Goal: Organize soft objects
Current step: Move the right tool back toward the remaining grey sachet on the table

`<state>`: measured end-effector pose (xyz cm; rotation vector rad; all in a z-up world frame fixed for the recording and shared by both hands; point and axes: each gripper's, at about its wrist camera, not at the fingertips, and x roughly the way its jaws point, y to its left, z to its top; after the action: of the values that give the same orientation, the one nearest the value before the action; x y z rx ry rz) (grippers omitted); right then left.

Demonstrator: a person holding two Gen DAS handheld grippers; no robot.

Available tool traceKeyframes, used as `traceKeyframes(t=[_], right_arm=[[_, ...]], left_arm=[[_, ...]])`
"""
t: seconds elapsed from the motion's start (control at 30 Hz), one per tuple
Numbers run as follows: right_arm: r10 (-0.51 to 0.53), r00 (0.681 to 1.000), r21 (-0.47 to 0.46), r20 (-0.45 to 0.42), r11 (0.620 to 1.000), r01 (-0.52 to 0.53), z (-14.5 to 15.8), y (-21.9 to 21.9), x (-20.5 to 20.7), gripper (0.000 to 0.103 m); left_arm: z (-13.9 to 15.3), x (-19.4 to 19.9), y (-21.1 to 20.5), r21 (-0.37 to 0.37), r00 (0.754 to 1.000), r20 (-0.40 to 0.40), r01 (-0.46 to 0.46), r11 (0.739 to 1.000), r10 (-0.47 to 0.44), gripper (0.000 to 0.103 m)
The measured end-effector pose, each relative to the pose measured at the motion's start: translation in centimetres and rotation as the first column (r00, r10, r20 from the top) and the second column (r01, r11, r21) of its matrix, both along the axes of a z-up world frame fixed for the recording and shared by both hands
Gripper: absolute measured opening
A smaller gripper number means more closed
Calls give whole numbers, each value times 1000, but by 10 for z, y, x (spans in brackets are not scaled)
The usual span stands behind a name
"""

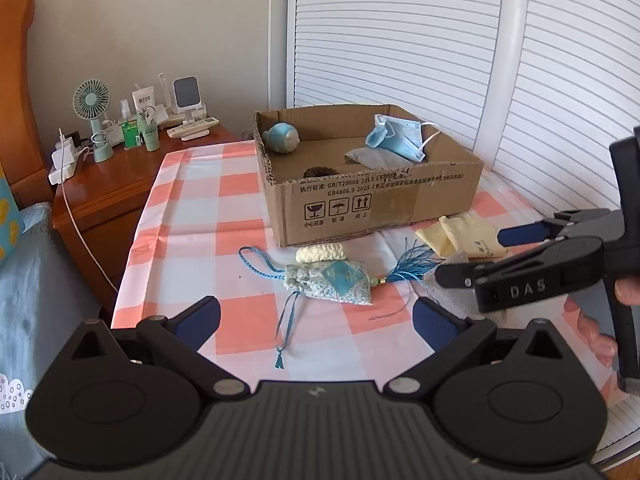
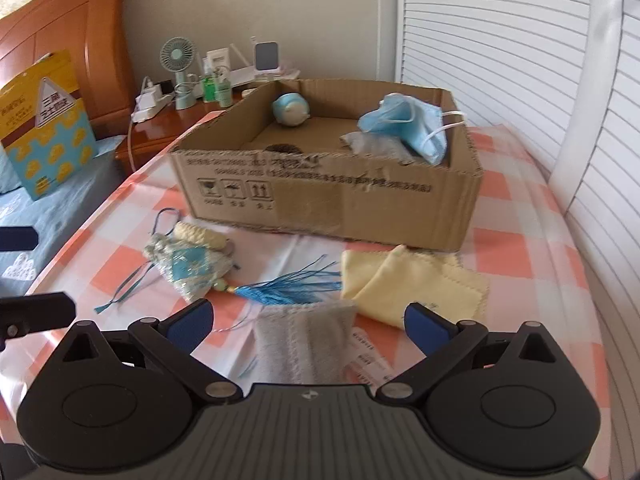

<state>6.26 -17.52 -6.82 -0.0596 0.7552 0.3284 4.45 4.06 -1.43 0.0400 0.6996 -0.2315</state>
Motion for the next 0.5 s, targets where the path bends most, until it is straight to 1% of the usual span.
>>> traceKeyframes(t=[0.1, 0.17, 0.3, 0.5], right_arm=[[39, 999, 9, -5, 999, -39, -7, 11, -7, 103], [35, 999, 1, -15, 999, -35, -12, 15, -9, 103], [43, 998, 16, -45, 999, -43, -20, 18, -11, 103], [114, 992, -14, -54, 993, -115, -24, 30, -30, 103]], left_arm=[[-1, -1, 3, -2, 1000, -2, -9, 1000, 9, 102], [-1, -2, 4, -1, 1000, -3, -14, 1000, 14, 102], [-3, -2, 9, -1, 1000, -8, -23, 1000, 23, 102], [-7, 2, 8, 2, 999, -24, -23, 1000, 23, 102]])
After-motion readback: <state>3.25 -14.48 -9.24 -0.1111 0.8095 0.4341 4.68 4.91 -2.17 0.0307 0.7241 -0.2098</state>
